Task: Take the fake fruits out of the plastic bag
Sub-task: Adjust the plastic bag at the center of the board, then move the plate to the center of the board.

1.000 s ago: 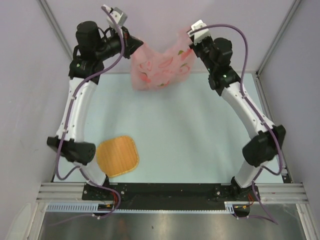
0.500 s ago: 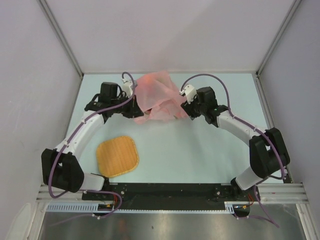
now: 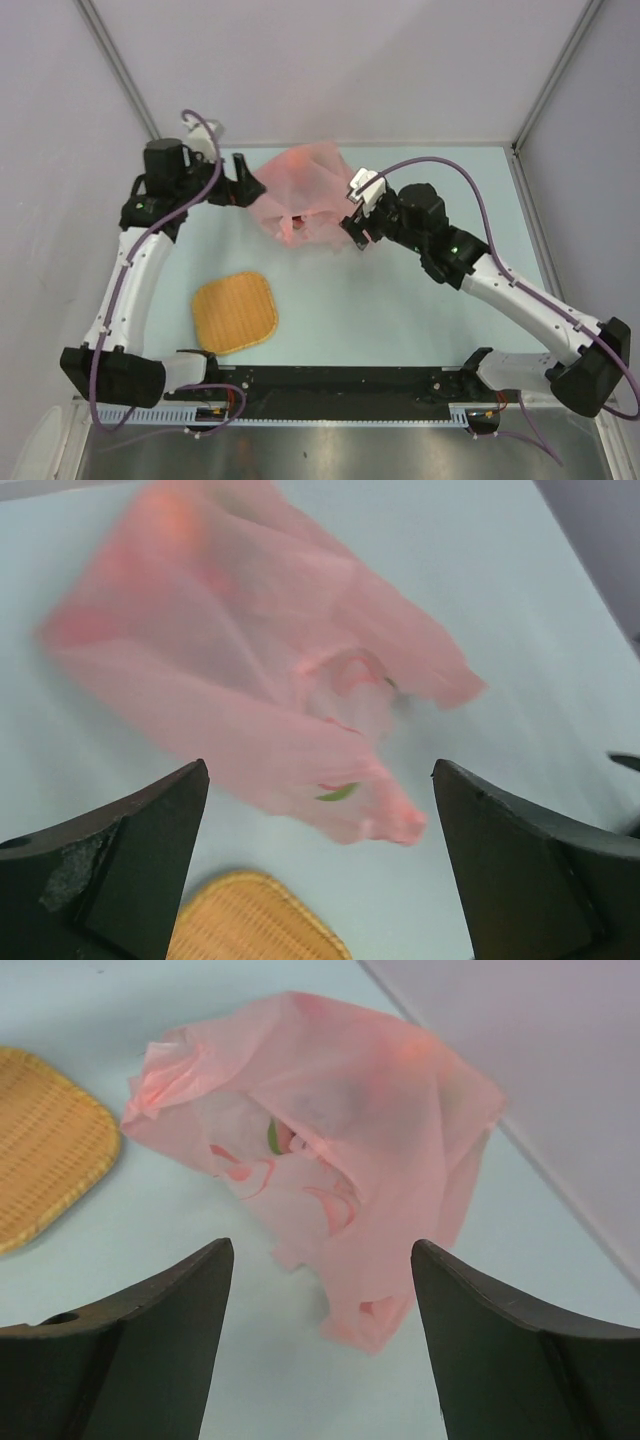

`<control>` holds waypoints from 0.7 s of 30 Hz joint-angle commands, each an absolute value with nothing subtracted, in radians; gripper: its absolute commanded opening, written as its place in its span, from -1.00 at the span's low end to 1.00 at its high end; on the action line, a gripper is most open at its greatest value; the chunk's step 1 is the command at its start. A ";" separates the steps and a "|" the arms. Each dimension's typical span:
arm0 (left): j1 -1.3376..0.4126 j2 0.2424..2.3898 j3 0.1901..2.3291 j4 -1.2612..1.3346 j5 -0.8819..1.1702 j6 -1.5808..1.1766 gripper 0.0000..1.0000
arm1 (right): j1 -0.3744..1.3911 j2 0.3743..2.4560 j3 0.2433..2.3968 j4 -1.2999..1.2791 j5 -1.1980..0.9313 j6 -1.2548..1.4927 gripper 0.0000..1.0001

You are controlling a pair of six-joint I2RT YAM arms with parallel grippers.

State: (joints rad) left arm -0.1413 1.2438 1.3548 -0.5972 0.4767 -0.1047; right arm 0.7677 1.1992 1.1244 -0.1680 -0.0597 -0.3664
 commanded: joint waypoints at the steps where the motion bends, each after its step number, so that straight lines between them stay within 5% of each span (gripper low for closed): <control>1: 0.108 1.188 1.344 -0.715 0.260 -0.207 0.99 | 0.755 1.262 1.135 -0.209 -0.207 -0.299 0.47; 8: 0.466 1.149 1.112 -0.891 0.113 -0.311 1.00 | 0.791 1.457 1.151 -0.112 -0.411 -0.181 0.30; 18: 0.508 1.186 0.993 -0.790 0.383 -0.336 0.93 | 0.896 1.753 1.216 -0.028 -0.560 0.262 -0.09; 21: 0.509 1.169 0.992 -0.781 0.416 -0.325 0.92 | 0.931 1.840 1.216 0.067 -0.558 0.351 0.05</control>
State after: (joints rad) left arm 0.5007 1.1912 0.9928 -0.8284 0.3058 -0.3153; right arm 0.8928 1.7466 1.1755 -0.0708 -0.4885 0.1493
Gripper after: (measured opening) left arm 0.963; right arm 0.464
